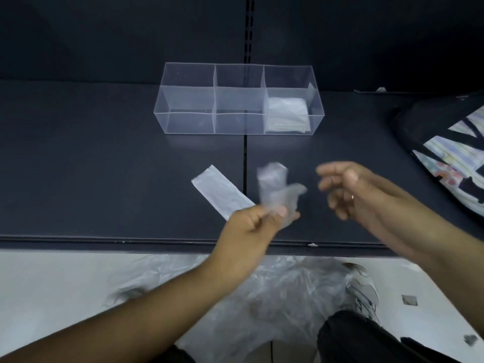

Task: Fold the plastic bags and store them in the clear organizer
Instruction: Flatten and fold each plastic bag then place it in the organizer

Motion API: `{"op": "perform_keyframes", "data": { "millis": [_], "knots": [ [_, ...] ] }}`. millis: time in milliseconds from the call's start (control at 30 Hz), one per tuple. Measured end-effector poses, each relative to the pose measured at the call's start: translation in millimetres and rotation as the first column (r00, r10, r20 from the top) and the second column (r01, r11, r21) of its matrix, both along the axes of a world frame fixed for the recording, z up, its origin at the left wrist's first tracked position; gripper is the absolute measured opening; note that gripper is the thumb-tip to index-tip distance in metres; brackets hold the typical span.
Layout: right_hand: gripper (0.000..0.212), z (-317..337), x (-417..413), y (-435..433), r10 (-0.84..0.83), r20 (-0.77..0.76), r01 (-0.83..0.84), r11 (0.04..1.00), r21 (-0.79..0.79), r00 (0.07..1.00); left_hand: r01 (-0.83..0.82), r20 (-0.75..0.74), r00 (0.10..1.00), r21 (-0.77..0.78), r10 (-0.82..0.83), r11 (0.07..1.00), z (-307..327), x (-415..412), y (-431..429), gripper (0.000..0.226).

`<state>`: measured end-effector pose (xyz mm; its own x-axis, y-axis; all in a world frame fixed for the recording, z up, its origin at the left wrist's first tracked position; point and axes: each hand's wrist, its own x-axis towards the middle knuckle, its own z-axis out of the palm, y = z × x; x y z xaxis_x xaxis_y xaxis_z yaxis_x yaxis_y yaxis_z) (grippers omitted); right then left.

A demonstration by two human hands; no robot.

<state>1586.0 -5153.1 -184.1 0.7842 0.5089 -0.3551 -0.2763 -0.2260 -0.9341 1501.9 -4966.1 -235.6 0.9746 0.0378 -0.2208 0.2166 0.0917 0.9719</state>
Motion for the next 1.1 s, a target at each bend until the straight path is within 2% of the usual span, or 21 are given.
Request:
{"op": "perform_keyframes", "data": {
  "millis": [67, 167, 267, 333, 433, 533, 667, 833, 900, 933, 967, 1000, 1033, 1100],
  "knots": [
    [0.058, -14, 13, 5, 0.182, 0.054, -0.18, 0.983, -0.034, 0.982, -0.05, -0.136, 0.99, -0.187, 0.025, 0.981, 0, 7, 11, 0.029],
    [0.072, -41, 15, 29, 0.376, -0.107, -0.376, 0.926, 0.024, 0.92, -0.094, -0.236, 0.972, -0.343, 0.011, 0.935, -5, 16, 27, 0.035],
    [0.051, -64, 7, 53, 0.328, -0.16, -0.337, 0.941, -0.032, 0.931, -0.148, -0.274, 0.962, -0.438, 0.026, 0.887, -13, 18, 37, 0.033],
    [0.031, -74, 1, 60, 0.244, -0.117, -0.262, 0.95, -0.17, 0.963, -0.187, -0.305, 0.951, -0.462, 0.043, 0.867, -21, 18, 41, 0.03],
    [0.011, -81, -5, 60, 0.177, 0.011, -0.162, 0.922, -0.35, 0.984, -0.313, -0.41, 0.898, -0.345, 0.158, 0.885, -32, 23, 46, 0.023],
    [0.005, -82, -11, 58, 0.16, 0.061, -0.122, 0.906, -0.404, 0.985, -0.42, -0.448, 0.834, -0.134, 0.324, 0.897, -36, 33, 55, 0.015],
    [0.003, -81, -13, 53, 0.084, 0.023, -0.068, 0.91, -0.41, 0.996, -0.476, -0.364, 0.813, 0.036, 0.455, 0.879, -40, 47, 72, 0.017],
    [0.005, -79, -11, 50, 0.068, -0.037, -0.077, 0.906, -0.416, 0.997, -0.444, -0.289, 0.835, 0.152, 0.469, 0.883, -47, 53, 81, 0.009],
    [0.005, -79, -10, 51, 0.063, -0.047, -0.077, 0.905, -0.419, 0.997, -0.47, -0.108, 0.851, 0.276, 0.513, 0.838, -45, 49, 83, 0.01],
    [0.006, -79, -9, 52, 0.06, -0.052, -0.076, 0.904, -0.42, 0.997, -0.473, 0.069, 0.867, 0.422, 0.493, 0.773, -42, 44, 83, 0.016],
    [0.006, -79, -9, 52, 0.057, -0.057, -0.076, 0.904, -0.421, 0.997, -0.463, 0.261, 0.885, 0.557, 0.385, 0.689, -39, 37, 81, 0.022],
    [0.007, -79, -9, 51, 0.052, -0.062, -0.074, 0.906, -0.416, 0.997, -0.435, 0.404, 0.892, 0.648, 0.201, 0.625, -36, 28, 77, 0.026],
    [0.007, -79, -9, 51, 0.045, -0.068, -0.069, 0.911, -0.407, 0.997, -0.352, 0.448, 0.894, 0.72, -0.013, 0.598, -36, 19, 69, 0.03],
    [0.009, -77, -9, 52, 0.023, -0.091, -0.056, 0.922, -0.382, 0.996, -0.122, 0.34, 0.87, 0.851, -0.358, 0.511, -40, 0, 49, 0.046]
  ]
}}
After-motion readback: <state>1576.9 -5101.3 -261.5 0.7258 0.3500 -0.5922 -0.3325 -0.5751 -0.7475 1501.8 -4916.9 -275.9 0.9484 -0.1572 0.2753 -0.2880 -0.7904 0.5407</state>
